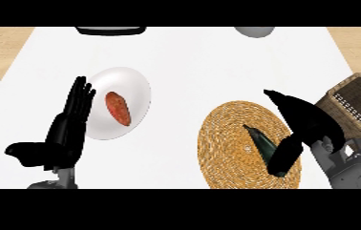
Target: Pick the eggplant from the placemat and place it in the basket
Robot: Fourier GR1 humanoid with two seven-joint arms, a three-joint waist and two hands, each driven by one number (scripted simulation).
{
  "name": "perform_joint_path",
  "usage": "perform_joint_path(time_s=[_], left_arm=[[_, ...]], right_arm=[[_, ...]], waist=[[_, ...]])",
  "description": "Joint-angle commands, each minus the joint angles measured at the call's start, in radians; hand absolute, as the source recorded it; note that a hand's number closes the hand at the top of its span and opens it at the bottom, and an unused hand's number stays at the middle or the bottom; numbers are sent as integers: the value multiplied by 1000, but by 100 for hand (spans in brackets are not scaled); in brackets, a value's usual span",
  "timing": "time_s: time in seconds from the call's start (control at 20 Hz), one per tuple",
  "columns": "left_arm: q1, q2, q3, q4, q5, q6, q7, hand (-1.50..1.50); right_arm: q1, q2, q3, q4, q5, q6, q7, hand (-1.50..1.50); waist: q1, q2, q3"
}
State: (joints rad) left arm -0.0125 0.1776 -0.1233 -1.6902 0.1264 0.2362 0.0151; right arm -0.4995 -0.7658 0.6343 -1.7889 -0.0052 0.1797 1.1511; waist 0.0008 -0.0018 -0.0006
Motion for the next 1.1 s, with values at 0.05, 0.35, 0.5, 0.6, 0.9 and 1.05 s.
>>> perform_joint_path(time_s=[0.05, 0.35, 0.5, 0.6, 0.9, 1.05], left_arm=[[17, -16, -1, -6, -5, -6, -18, 0], [-13, -28, 3, -5, -27, 10, 17, 0], [12, 20, 46, -51, 5, -33, 43, 0], [18, -20, 5, -57, -36, -3, 29, 0], [41, -37, 16, -18, -22, -32, -4, 0], [-109, -15, 77, 100, 1, -57, 24, 0]], right_arm=[[11, 75, 30, -76, 66, 0, 237, -150], [57, 139, 49, 62, 215, -21, 119, -150], [107, 107, -1, 48, 211, 10, 71, -150], [104, 147, -8, 88, 239, 7, 72, -150], [120, 164, -69, 150, 247, 75, 2, -150], [102, 231, -32, 193, 293, 77, 20, -150]], waist=[[-2, -2, -1], [3, 1, 0], [3, 0, 0], [3, 0, 0], [3, 1, 0], [-1, 4, 0]])
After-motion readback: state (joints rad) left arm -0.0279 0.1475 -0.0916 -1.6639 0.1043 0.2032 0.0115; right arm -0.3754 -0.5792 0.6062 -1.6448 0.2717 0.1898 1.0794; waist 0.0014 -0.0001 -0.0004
